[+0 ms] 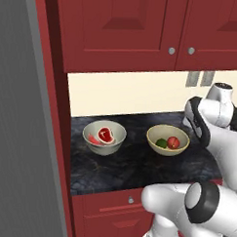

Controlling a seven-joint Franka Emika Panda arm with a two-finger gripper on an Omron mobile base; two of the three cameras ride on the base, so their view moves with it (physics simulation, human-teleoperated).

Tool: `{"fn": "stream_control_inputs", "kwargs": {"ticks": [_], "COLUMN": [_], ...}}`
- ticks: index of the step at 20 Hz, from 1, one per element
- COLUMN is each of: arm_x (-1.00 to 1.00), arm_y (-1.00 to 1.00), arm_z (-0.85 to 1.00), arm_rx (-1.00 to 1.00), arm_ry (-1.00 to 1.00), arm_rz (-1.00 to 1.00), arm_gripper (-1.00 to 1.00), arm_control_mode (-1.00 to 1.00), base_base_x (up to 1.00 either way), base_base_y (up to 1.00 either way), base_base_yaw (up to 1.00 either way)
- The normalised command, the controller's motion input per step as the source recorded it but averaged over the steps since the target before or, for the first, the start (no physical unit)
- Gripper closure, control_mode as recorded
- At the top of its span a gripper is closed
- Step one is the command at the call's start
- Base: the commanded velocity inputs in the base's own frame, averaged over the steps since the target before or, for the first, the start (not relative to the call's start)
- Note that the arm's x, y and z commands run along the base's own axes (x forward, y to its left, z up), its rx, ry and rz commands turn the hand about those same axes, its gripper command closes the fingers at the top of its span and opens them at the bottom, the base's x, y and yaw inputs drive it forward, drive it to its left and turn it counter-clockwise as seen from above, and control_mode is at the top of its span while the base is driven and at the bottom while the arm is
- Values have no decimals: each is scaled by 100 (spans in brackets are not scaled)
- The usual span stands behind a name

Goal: Place the bowl with the onion and lime on the top shelf of the fridge. Place the bowl with the steaks on the second highest shelf of the fridge.

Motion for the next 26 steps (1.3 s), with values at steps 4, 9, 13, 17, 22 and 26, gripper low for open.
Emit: {"fn": "stream_control_inputs", "kwargs": {"ticks": [4, 9, 13, 17, 22, 26], "arm_x": [3, 9, 9, 28, 45, 37], "arm_y": [-9, 10, 6, 2, 0, 0], "arm_z": [-15, -54, -37, -33, -22, -21], "arm_rx": [2, 12, 12, 6, 0, 0], "arm_ry": [8, 0, 0, 0, 0, 0], "arm_rz": [-9, -3, 0, 0, -1, -1], "arm_gripper": [-100, -100, -100, -100, -100, -100], "arm_control_mode": [-100, -100, -100, -100, -100, -100], "base_base_x": [0, 0, 0, 0, 0, 0], "base_base_y": [0, 0, 0, 0, 0, 0], "base_base_yaw": [0, 0, 0, 0, 0, 0]}}
